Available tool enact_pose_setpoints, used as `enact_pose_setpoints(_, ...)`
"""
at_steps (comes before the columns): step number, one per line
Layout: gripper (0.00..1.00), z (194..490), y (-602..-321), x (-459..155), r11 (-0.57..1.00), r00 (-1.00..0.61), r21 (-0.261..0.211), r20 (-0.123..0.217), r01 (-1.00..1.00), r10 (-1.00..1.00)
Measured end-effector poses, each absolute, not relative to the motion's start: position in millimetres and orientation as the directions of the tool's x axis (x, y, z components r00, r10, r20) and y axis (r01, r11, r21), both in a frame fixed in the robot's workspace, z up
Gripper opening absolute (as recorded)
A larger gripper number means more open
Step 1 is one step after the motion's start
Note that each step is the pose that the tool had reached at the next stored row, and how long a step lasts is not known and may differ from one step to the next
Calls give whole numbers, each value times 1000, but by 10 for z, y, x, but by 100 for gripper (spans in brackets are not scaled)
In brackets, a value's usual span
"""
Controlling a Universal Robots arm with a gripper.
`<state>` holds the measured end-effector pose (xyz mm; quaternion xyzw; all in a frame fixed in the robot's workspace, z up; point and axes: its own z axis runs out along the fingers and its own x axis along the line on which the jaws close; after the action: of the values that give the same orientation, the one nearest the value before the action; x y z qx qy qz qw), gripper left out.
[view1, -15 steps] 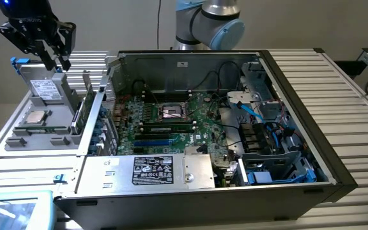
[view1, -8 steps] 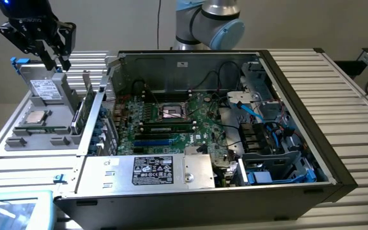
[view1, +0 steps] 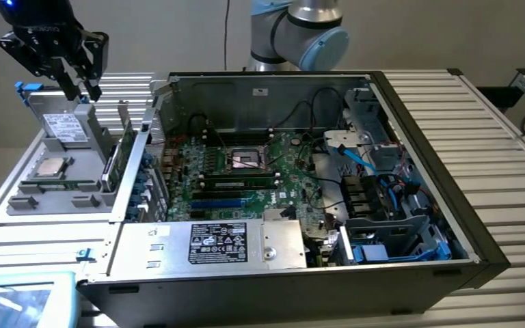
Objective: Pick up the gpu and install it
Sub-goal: 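Pick up the gpu and move the gpu toward the slot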
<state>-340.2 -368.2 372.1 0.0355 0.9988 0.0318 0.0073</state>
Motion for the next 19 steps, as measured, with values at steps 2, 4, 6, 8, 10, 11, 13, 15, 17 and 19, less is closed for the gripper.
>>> enact_pose_setpoints(2, 44, 3685, -3682, -3401, 995, -997, 64, -12, 70, 71)
enact_pose_setpoints(4, 44, 3648, -3684, -3401, 995, -997, 65, -12, 71, 71)
enact_pose_setpoints(6, 44, 3612, -3687, -3401, 995, -997, 65, -12, 70, 71)
enact_pose_setpoints(8, 44, 3576, -3690, -3401, 995, -997, 65, -12, 70, 71)
enact_pose_setpoints(10, 44, 3540, -3692, -3402, 995, -997, 64, -12, 71, 71)
enact_pose_setpoints(11, 44, 3521, -3693, -3401, 995, -997, 65, -12, 71, 71)
enact_pose_setpoints(13, 44, 3485, -3695, -3401, 995, -997, 65, -12, 70, 71)
enact_pose_setpoints(15, 44, 3449, -3696, -3401, 995, -997, 64, -12, 71, 71)
enact_pose_setpoints(17, 44, 3413, -3698, -3401, 995, -997, 65, -12, 70, 71)
enact_pose_setpoints(19, 44, 3375, -3700, -3401, 995, -997, 65, -12, 71, 71)
